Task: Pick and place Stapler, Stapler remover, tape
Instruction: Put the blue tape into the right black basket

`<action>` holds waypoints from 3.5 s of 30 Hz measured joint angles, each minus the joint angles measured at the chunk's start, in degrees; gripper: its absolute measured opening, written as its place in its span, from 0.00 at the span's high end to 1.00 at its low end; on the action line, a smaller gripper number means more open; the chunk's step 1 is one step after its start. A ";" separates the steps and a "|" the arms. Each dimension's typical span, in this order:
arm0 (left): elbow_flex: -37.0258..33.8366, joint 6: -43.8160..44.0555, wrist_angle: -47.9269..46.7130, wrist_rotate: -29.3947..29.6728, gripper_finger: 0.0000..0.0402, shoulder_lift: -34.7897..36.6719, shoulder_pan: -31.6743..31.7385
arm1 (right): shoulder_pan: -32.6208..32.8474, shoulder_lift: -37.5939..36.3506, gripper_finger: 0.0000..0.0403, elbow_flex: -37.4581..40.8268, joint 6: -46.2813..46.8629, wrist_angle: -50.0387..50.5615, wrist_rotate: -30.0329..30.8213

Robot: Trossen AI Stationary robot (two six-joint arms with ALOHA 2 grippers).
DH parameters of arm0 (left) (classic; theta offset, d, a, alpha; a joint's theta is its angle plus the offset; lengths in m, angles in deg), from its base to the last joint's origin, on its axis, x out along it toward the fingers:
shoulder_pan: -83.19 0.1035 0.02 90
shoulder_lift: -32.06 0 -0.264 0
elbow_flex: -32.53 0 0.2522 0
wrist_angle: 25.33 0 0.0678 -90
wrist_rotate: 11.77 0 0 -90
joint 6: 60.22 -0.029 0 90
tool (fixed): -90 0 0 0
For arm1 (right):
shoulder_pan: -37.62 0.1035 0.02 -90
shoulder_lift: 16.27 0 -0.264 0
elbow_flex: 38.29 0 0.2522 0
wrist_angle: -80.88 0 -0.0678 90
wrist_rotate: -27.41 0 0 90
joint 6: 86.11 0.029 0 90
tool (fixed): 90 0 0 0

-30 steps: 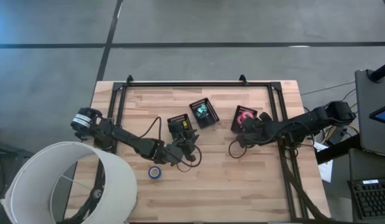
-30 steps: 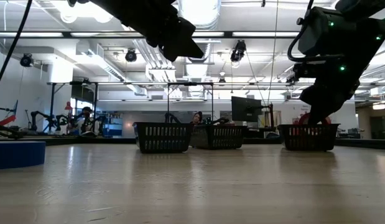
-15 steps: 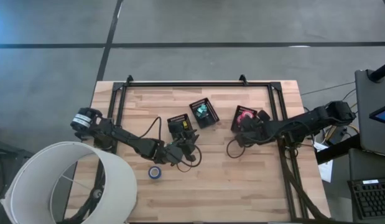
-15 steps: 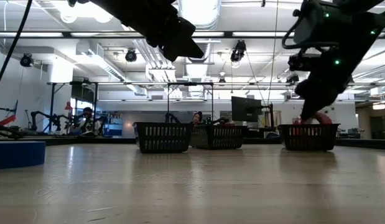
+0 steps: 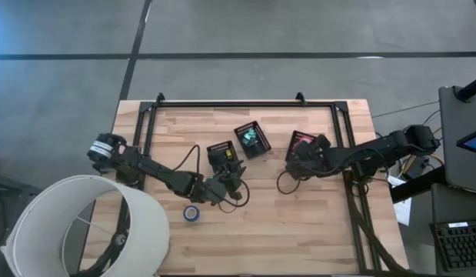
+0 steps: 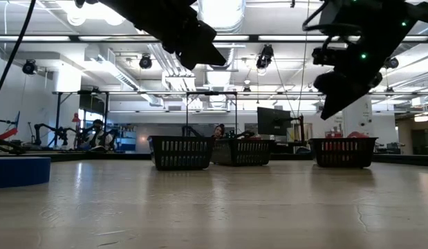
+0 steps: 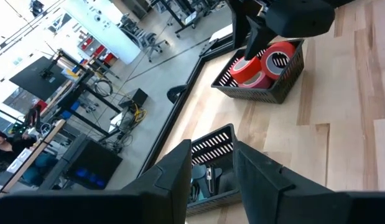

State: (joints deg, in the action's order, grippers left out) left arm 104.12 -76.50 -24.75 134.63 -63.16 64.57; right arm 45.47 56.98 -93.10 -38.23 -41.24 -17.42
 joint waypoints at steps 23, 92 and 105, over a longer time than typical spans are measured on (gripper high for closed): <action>4.27 21.39 -42.13 -40.91 0.70 2.62 -2.67 | 0.15 0.02 0.58 -3.32 -8.42 -13.62 -7.78; -0.76 12.33 -9.33 -0.19 0.86 3.30 2.40 | 0.15 0.04 0.58 -3.04 -7.83 -37.27 -19.80; -0.87 13.43 -5.21 -0.31 0.86 3.30 8.08 | 1.38 0.04 0.59 -1.40 -8.07 -53.13 -19.89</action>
State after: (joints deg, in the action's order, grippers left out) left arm 103.24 -63.06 -29.96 134.33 -59.86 72.65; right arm 46.85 57.02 -94.50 -46.29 -94.37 -37.31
